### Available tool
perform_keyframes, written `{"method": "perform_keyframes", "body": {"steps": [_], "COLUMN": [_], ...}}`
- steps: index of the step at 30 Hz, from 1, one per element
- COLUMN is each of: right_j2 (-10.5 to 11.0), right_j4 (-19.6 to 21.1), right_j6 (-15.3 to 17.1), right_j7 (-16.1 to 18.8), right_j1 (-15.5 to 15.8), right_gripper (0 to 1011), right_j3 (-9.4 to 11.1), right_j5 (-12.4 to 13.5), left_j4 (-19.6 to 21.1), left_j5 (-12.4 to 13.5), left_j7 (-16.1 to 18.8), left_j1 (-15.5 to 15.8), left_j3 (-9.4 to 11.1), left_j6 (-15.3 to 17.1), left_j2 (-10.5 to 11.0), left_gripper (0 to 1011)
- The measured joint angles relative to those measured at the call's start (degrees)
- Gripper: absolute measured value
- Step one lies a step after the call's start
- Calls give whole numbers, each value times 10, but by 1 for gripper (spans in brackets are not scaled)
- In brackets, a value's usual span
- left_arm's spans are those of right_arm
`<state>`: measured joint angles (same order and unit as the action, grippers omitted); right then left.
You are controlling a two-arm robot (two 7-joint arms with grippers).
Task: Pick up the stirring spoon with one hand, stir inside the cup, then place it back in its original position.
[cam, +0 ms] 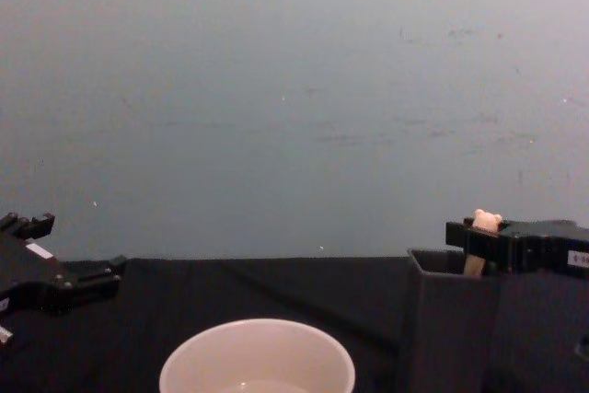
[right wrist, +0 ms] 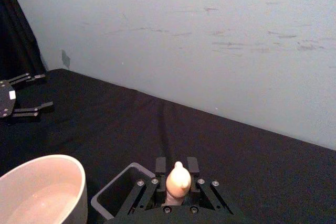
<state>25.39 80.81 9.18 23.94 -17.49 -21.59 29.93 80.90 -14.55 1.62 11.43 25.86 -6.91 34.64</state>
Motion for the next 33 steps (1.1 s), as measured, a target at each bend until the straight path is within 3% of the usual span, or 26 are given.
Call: {"method": "perform_keyframes", "body": {"steps": [25,33], "right_j2": [0,2], "right_j4": [2,11], "right_j6": [4,27], "right_j7": [0,8], "right_j1": [-1,-6], "right_gripper": [223,223], "right_j3": [0,2], "right_j5": [1,23], "left_j4": [0,0], "left_j5": [0,0], "left_j7": [0,0], "left_j1": [0,0], "left_j3": [0,0], "left_j6": [0,0], "left_j2": [0,0], "left_gripper": [1001,1001]}}
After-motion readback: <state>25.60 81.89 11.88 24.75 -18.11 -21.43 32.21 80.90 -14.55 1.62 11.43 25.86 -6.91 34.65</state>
